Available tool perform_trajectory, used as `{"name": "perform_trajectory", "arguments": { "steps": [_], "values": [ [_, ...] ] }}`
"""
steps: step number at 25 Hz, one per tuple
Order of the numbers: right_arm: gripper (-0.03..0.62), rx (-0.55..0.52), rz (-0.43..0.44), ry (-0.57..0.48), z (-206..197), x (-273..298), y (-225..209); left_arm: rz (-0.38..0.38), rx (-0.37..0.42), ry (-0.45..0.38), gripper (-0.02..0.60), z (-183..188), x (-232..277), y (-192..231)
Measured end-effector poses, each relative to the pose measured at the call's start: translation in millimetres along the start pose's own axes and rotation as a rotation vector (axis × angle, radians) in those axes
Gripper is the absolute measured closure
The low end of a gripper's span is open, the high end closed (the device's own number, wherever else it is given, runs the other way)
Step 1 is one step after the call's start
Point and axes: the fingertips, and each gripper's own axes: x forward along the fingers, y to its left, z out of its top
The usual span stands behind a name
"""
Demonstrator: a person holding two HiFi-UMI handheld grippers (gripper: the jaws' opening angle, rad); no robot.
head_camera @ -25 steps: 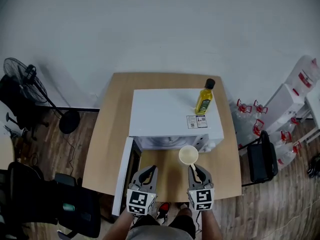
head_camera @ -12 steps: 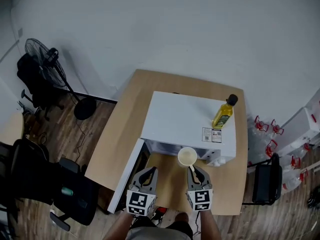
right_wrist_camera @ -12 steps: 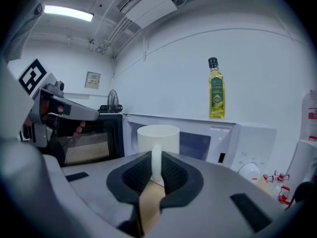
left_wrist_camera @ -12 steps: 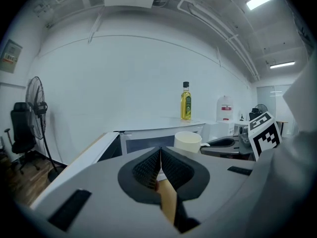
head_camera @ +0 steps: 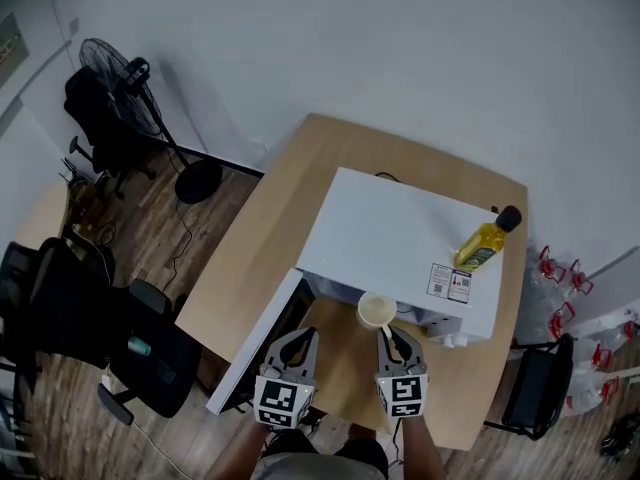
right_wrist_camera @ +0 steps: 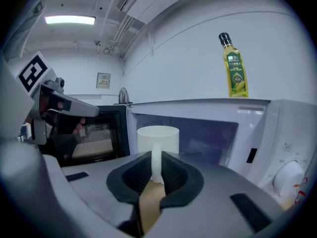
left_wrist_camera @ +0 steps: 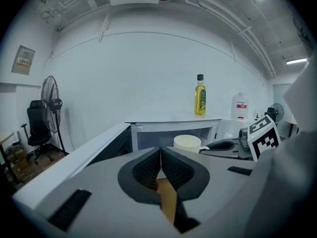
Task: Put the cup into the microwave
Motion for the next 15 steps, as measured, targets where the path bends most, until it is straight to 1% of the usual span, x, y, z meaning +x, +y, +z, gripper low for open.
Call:
{"name": "perform_trajectory", "arguments": {
  "steps": [7, 15],
  "values": [
    [0.547, -0.013, 0.040, 0.004, -2, 22, -8, 0.065, -0.023, 0.011, 0.555, -8, 6, 8],
    [0.546, -0.017, 0.079, 0.010, -11, 45, -14, 0.114, -0.043, 0.036, 0.555, -17, 17, 14]
  ]
}}
